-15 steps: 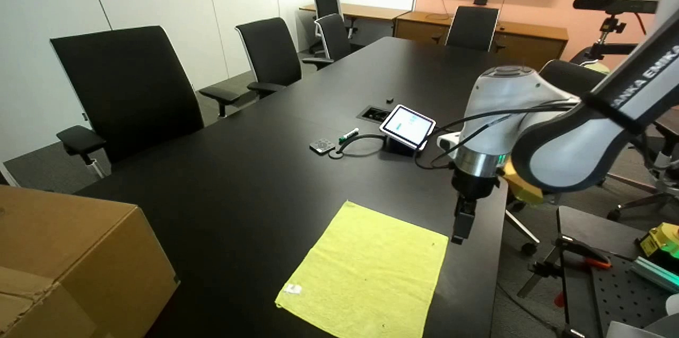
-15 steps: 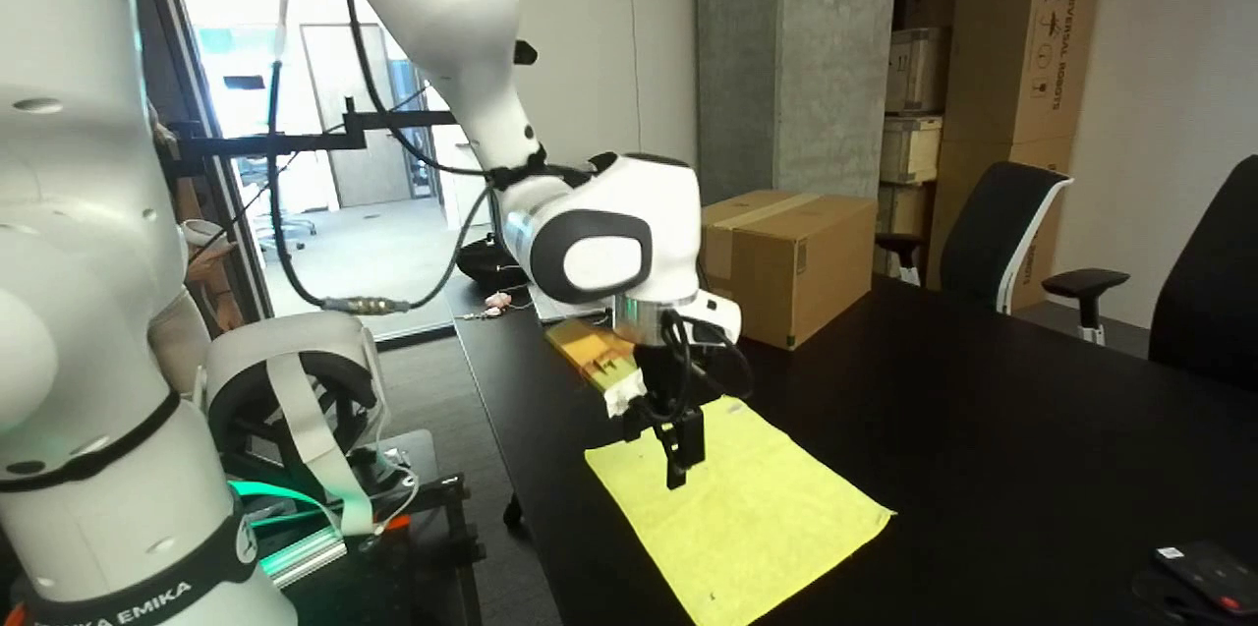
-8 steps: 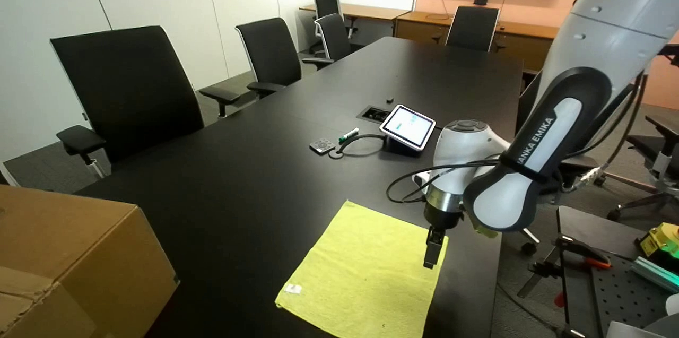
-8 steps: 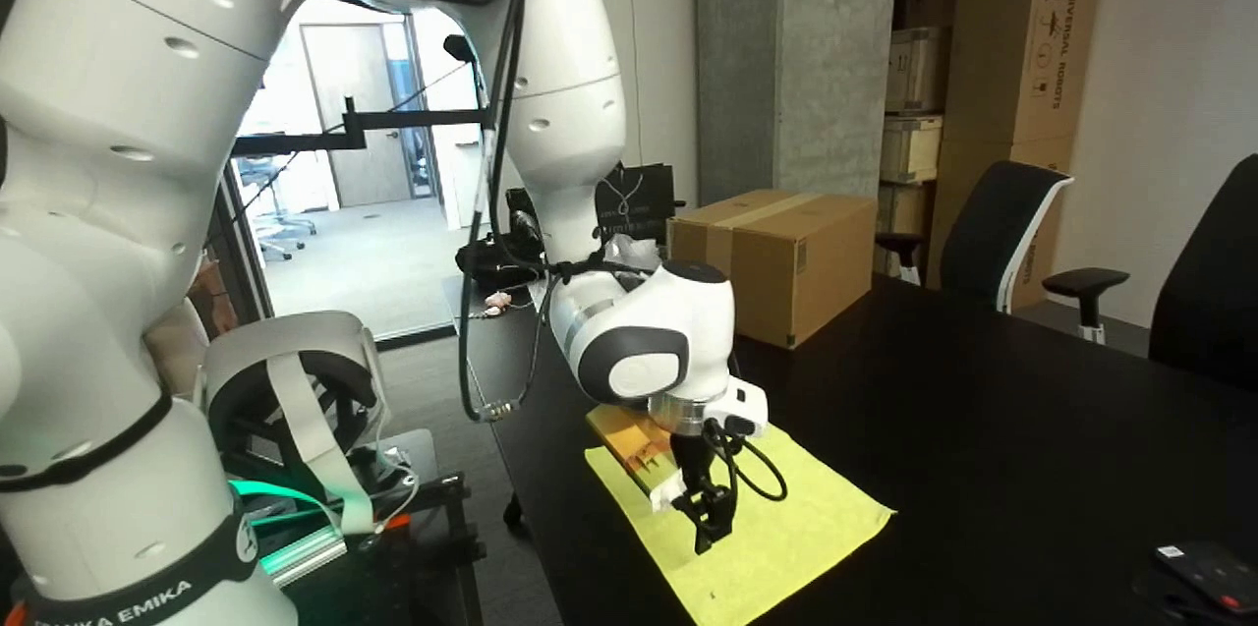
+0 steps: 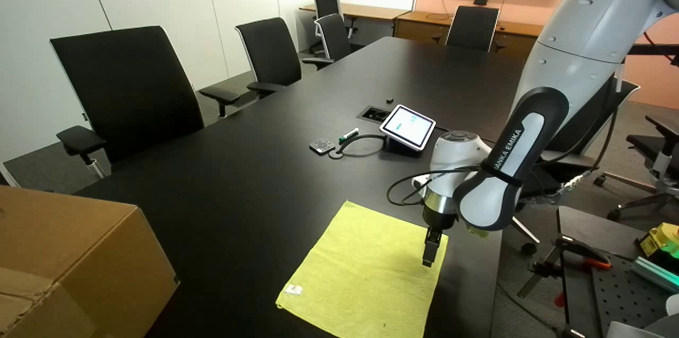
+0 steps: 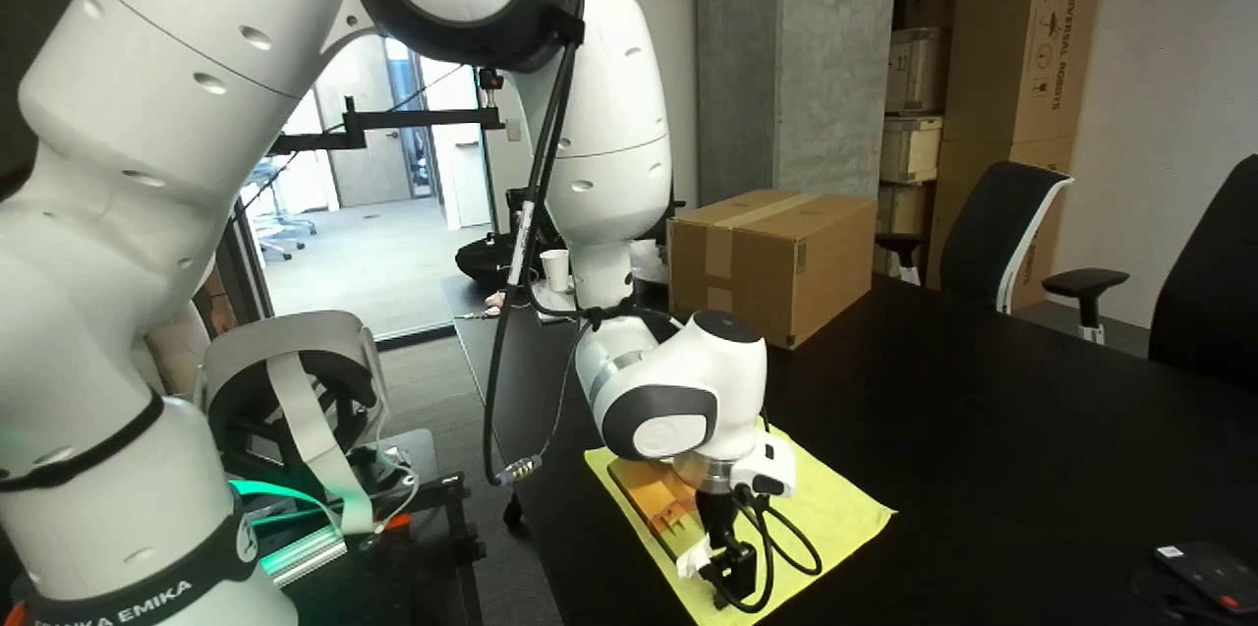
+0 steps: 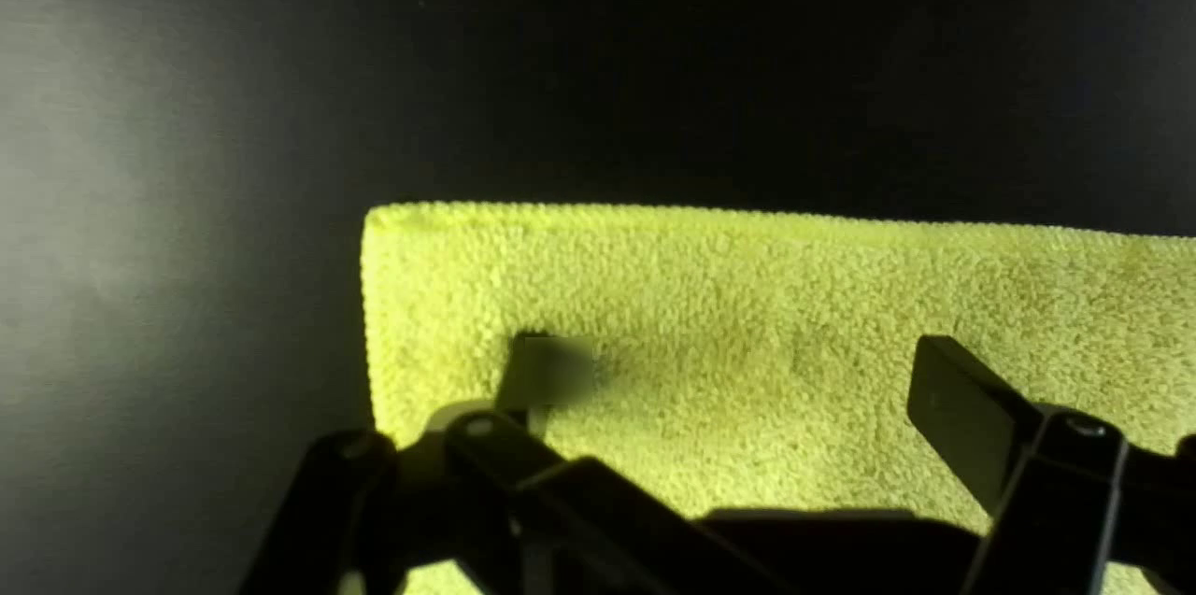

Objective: Fold the cloth

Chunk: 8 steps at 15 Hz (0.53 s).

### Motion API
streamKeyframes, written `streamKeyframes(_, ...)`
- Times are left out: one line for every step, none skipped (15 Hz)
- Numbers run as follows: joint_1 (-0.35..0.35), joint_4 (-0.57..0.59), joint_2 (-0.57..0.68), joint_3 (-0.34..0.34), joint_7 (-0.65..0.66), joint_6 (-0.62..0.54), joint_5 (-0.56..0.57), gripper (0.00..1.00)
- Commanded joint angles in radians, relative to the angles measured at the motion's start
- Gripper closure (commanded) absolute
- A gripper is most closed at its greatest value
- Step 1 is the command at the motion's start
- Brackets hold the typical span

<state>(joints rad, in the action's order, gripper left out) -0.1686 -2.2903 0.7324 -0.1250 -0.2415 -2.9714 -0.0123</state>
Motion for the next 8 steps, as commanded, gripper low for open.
streamKeyframes(-0.014,0.023,0.029,0.006,-0.007,-0.038,0.034,0.00)
streamKeyframes(-0.016,0.027,0.032,0.004,-0.003,-0.033,0.032,0.00)
streamKeyframes(-0.016,0.032,0.037,0.003,-0.002,-0.032,0.032,0.00)
streamKeyframes(-0.014,0.035,0.041,0.001,-0.001,-0.030,0.031,0.00)
streamKeyframes(-0.008,0.037,0.043,0.003,0.003,-0.025,0.032,0.00)
streamKeyframes(-0.002,0.042,0.049,0.006,0.006,-0.023,0.032,0.00)
streamKeyframes(0.001,0.044,0.049,0.007,0.007,-0.020,0.033,0.05)
streamKeyframes(0.008,0.045,0.050,0.011,0.010,-0.017,0.035,0.22)
